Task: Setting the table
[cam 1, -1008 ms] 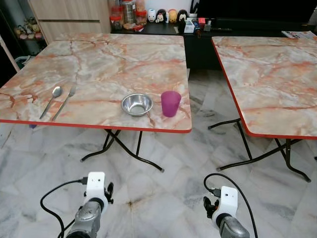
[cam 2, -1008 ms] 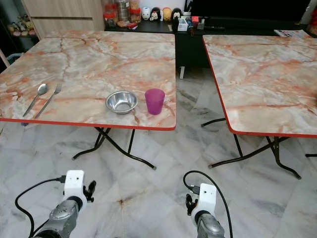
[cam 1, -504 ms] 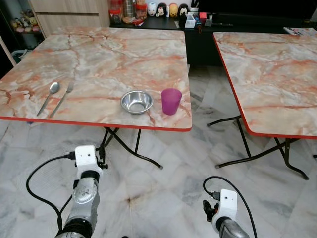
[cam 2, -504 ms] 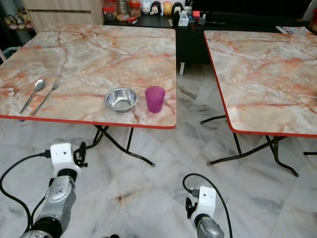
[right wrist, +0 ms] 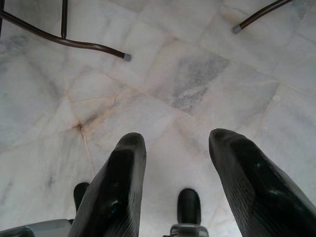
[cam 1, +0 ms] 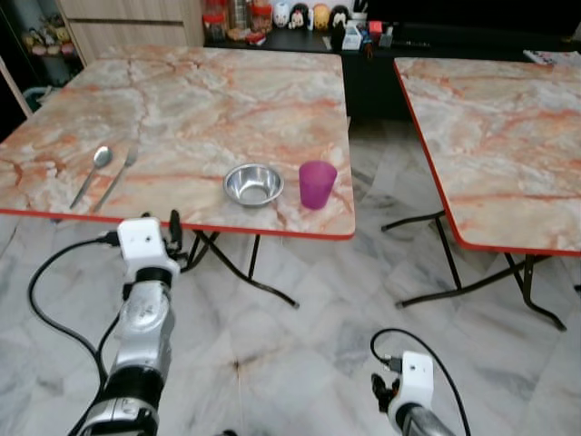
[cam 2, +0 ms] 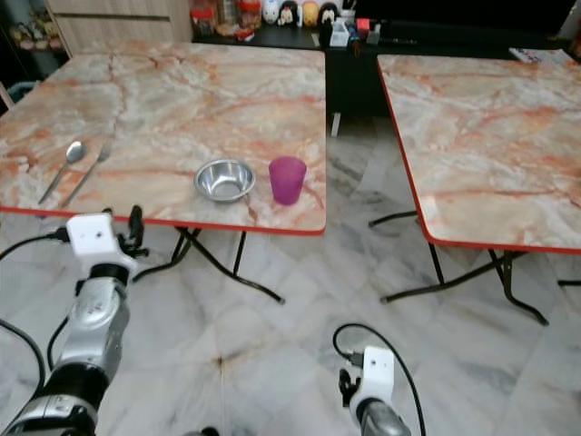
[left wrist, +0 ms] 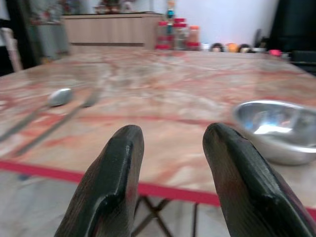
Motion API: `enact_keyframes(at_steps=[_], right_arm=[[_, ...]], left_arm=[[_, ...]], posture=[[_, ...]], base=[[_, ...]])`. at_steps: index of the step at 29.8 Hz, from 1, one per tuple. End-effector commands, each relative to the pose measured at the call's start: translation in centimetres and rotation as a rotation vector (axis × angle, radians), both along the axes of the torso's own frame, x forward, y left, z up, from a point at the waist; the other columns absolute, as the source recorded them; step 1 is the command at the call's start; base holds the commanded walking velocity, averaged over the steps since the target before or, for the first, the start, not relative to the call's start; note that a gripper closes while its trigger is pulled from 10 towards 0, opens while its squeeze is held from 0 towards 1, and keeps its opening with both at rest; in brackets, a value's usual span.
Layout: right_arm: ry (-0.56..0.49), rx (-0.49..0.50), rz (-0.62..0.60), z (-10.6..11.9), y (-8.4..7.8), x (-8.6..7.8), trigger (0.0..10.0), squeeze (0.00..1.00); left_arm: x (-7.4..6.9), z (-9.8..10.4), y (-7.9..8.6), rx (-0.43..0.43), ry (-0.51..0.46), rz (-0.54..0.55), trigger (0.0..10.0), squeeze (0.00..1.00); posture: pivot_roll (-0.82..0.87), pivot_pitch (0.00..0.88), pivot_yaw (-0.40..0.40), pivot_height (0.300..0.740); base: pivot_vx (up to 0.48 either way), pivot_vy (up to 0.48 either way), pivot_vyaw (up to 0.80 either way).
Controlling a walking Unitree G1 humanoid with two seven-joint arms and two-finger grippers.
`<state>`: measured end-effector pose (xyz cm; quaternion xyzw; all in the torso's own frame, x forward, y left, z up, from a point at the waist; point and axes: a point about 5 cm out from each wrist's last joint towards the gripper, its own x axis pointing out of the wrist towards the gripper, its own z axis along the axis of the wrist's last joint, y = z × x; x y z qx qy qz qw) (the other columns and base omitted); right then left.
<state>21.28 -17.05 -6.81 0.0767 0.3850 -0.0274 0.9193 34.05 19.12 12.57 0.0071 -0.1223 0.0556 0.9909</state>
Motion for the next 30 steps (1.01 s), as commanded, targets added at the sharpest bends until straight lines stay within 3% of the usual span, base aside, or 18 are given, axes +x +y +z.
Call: enact_keyframes(at_steps=[1, 5, 9, 23, 30], right_arm=[[0.019, 0.0, -0.009, -0.2, 0.0, -0.2, 10.0, 0.0], [0.042, 0.0, -0.032, -0.4, -0.2, -0.6, 10.0, 0.0], [0.044, 0.008, -0.036, -0.5, -0.2, -0.7, 10.0, 0.0], [0.03, -0.019, 0.039, -0.3, 0.3, -0.5, 10.0, 0.0], [0.045, -0.011, 0.005, -0.5, 0.1, -0.8, 10.0, 0.0]], left_arm=[[0.4, -0.3, -0.9, -0.017, 0.029, -0.037, 10.0, 0.0], [0.8, 0.0, -2.0, -0.021, 0.035, -0.076, 10.0, 0.0], [0.9, 0.5, -1.8, -0.019, 0.028, -0.077, 10.0, 0.0], [1.2, 1.1, -1.3, -0.021, 0.01, -0.073, 10.0, 0.0], [1.3, 1.3, -1.2, -0.02, 0.004, -0.072, 10.0, 0.0]], posture=[[0.07, 0.107, -0.028, 0.74], [0.07, 0.106, -0.024, 0.74], [0.07, 0.105, -0.023, 0.74], [0.08, 0.104, -0.022, 0.74], [0.08, 0.102, -0.02, 0.74]], base=[[0.33, 0.0, 0.0], [0.342, 0.0, 0.0], [0.352, 0.0, -0.67], [0.39, 0.0, 0.0], [0.398, 0.0, 0.39]])
